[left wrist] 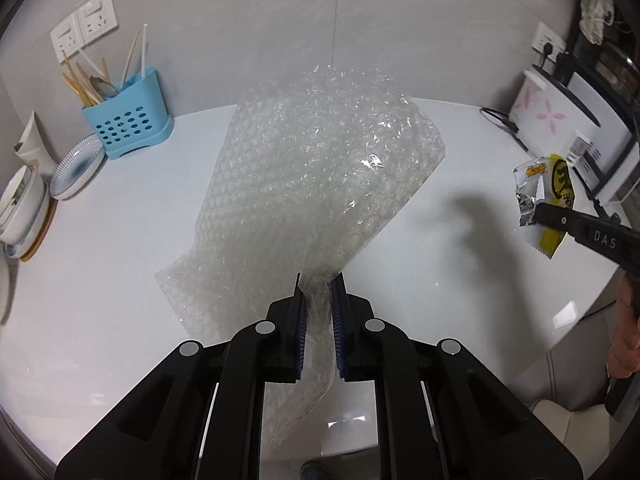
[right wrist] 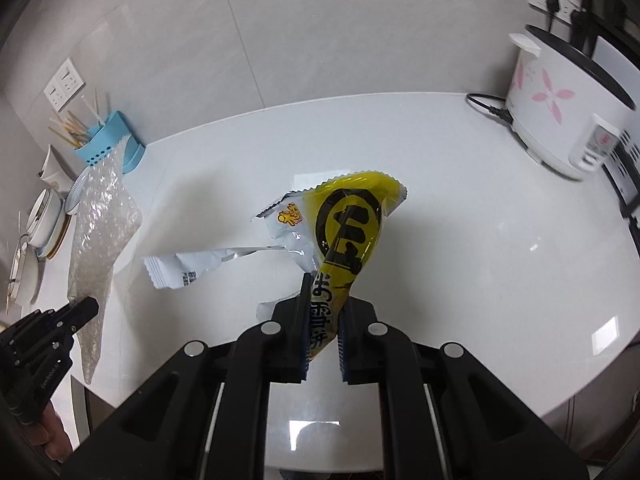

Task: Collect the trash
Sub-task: 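Lift the bubble wrap and snack wrapper and carry them over the trash bin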

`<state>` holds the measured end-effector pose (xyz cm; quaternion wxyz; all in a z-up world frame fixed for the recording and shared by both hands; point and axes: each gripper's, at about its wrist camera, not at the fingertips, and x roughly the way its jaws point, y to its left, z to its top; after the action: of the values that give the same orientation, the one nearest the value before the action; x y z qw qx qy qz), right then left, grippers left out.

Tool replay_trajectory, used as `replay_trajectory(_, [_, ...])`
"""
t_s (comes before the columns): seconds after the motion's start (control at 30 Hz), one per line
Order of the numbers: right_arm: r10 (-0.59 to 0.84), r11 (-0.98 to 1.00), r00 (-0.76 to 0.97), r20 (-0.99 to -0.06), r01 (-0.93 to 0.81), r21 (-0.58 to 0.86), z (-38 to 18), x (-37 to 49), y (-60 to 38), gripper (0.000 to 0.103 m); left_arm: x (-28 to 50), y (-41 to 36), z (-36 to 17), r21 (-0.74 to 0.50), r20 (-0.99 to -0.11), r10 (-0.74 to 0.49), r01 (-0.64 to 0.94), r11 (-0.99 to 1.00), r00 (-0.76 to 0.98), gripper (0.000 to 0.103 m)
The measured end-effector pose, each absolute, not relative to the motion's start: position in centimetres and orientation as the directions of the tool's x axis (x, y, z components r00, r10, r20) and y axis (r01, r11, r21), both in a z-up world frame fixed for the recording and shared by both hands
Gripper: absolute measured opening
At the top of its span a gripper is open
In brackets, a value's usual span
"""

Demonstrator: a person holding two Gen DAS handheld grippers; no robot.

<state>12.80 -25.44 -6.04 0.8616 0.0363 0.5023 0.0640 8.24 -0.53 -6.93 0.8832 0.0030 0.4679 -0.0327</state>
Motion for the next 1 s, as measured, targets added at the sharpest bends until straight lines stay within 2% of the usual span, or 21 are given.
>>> replay_trajectory(0.4, [0.11, 0.994, 0.541, -0.834, -0.063, 0.09, -4.7, -1.7, -21.7, 0.01, -5.2, 2.1, -5.1, -0.037, -0.793, -0.08, 0.082, 0.996, 0.603, 0.011])
replay_trajectory(1.0, [0.168, 0.985, 0.453, -0.876, -0.115, 0.13, -9.9, -15.1, -19.8, 0.01, -19.8, 2.9, -10.6, -0.08, -0.86, -0.082, 0.025, 0.996, 0.504, 0.011])
